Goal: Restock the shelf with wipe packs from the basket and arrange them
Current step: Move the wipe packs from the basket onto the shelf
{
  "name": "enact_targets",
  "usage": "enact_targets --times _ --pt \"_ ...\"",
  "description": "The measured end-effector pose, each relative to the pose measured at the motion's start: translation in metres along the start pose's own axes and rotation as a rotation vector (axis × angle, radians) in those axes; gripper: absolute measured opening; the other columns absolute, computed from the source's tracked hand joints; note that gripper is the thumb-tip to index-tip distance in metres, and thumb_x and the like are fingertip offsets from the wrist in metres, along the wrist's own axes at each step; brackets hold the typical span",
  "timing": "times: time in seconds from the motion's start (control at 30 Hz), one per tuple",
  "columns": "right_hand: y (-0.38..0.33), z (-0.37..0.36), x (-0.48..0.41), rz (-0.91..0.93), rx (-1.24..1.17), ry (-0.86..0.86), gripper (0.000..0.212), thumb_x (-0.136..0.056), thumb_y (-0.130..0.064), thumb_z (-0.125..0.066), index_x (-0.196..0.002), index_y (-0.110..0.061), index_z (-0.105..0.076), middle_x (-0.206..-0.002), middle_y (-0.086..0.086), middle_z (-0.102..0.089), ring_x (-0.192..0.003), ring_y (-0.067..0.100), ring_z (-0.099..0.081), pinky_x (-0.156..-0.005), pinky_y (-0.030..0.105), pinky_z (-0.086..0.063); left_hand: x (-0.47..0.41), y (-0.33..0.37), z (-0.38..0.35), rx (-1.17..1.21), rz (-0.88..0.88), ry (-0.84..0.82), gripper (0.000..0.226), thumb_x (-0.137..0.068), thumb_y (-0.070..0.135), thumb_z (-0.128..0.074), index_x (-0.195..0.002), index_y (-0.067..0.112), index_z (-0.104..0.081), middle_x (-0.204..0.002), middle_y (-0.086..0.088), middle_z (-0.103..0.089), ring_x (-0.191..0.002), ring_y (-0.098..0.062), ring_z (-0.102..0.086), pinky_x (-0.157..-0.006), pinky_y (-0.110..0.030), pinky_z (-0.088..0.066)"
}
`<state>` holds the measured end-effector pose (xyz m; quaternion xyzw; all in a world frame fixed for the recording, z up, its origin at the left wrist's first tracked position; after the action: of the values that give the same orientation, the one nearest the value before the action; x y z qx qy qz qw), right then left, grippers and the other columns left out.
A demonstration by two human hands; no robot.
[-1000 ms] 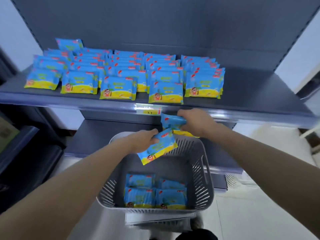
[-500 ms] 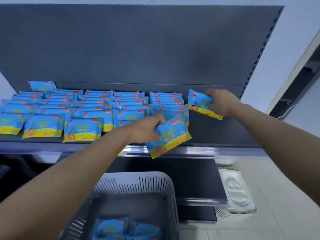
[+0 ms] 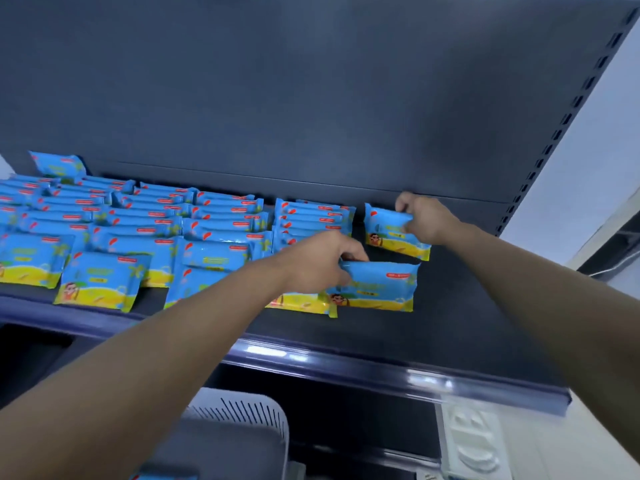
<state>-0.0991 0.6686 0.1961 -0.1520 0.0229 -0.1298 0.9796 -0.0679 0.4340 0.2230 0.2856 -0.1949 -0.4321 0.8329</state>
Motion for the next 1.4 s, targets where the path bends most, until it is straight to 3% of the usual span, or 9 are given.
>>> enact_targets --times 0.1,0.17,0.3,0.5,0.63,0.7,0.93,1.23,1.4 --pt "0.006 -0.006 -0.021 0.036 0.056 0.004 0.028 -0.084 -0.014 -0.065 -0.107 -0.018 -0.05 -0.109 0.01 -0.059 -0.095 0.03 -0.056 -0.078 0.039 -0.048 -0.015 0.0 -0.002 0.003 0.014 -0.001 0.032 -0.081 -0.001 -0.061 -0.106 0.017 -0.066 -0.095 0.008 -0.065 -0.08 -0.004 -0.058 -0.072 -0.015 -0.048" --pt "0.008 -0.006 -0.033 0.098 0.232 0.031 0.029 -0.086 -0.022 -0.063 -0.111 -0.019 -0.05 -0.112 0.009 -0.058 -0.1 0.031 -0.055 -0.076 0.035 -0.044 -0.025 0.001 -0.004 0.004 0.022 0.001 0.032 -0.082 0.0 -0.061 -0.108 0.016 -0.066 -0.097 0.007 -0.065 -0.08 -0.004 -0.058 -0.071 -0.014 -0.047" --pt "0.01 -0.005 -0.046 0.249 0.485 0.096 0.037 -0.087 -0.032 -0.061 -0.121 -0.019 -0.052 -0.117 0.005 -0.055 -0.113 0.027 -0.049 -0.085 0.035 -0.042 -0.047 0.004 -0.011 -0.012 0.031 0.002 0.031 -0.082 0.002 -0.062 -0.108 0.018 -0.065 -0.096 0.008 -0.064 -0.076 -0.002 -0.056 -0.065 -0.01 -0.046" --pt "0.03 0.001 -0.048 0.279 0.328 0.048 0.032 -0.092 -0.017 -0.053 -0.124 -0.016 -0.053 -0.117 0.01 -0.054 -0.107 0.034 -0.054 -0.087 0.04 -0.046 -0.093 0.002 -0.023 -0.23 0.043 -0.015 0.032 -0.082 0.005 -0.057 -0.112 0.014 -0.063 -0.105 -0.003 -0.065 -0.092 -0.021 -0.061 -0.08 -0.037 -0.052" --pt "0.038 0.016 -0.036 0.293 0.179 0.182 0.027 -0.093 -0.015 -0.052 -0.119 -0.013 -0.058 -0.113 0.01 -0.058 -0.102 0.034 -0.057 -0.083 0.04 -0.047 -0.127 -0.012 -0.031 -0.336 0.108 0.014 0.042 -0.085 0.003 -0.05 -0.125 0.014 -0.055 -0.116 -0.01 -0.061 -0.102 -0.029 -0.058 -0.081 -0.035 -0.049" --pt "0.038 0.023 -0.027 0.306 0.144 0.256 0.024 -0.091 -0.013 -0.053 -0.114 -0.011 -0.061 -0.107 0.011 -0.06 -0.098 0.034 -0.058 -0.081 0.041 -0.048 -0.143 -0.019 -0.033 -0.412 0.112 0.031 0.049 -0.087 0.004 -0.048 -0.134 0.018 -0.047 -0.124 -0.009 -0.057 -0.112 -0.029 -0.053 -0.09 -0.035 -0.042" --pt "0.031 0.034 0.004 0.275 0.093 0.412 0.022 -0.09 -0.012 -0.053 -0.109 -0.009 -0.063 -0.097 0.012 -0.06 -0.09 0.034 -0.059 -0.074 0.04 -0.048 -0.172 -0.025 -0.037 -0.669 0.015 0.139 0.048 -0.088 0.019 -0.053 -0.135 0.022 -0.043 -0.129 -0.005 -0.048 -0.121 -0.025 -0.037 -0.099 -0.038 -0.027" --pt "-0.051 0.02 0.04 0.359 0.012 0.5 0.024 -0.089 -0.011 -0.054 -0.111 -0.006 -0.062 -0.103 0.014 -0.062 -0.098 0.034 -0.056 -0.082 0.039 -0.045 -0.073 -0.027 0.009 -0.476 -0.14 0.512 0.037 -0.085 0.013 -0.056 -0.123 0.016 -0.055 -0.122 -0.004 -0.054 -0.114 -0.026 -0.045 -0.09 -0.03 -0.022" --pt "-0.137 -0.008 0.081 0.487 -0.03 0.527 0.024 -0.086 -0.01 -0.057 -0.108 -0.002 -0.063 -0.102 0.018 -0.062 -0.096 0.037 -0.058 -0.086 0.045 -0.046 0.039 -0.049 0.037 -0.392 -0.187 0.672 0.028 -0.08 0.008 -0.063 -0.108 0.005 -0.064 -0.109 -0.012 -0.062 -0.103 -0.032 -0.056 -0.089 -0.039 -0.035"
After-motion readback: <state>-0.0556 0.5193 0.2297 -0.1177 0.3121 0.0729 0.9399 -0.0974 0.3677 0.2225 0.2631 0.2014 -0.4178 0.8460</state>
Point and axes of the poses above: each hand's wrist, its own x-axis away from the middle knuckle, its own z-axis out of the back of the hand, y = z × x, the point moved 4 cm from there along -x, towards the middle knuckle
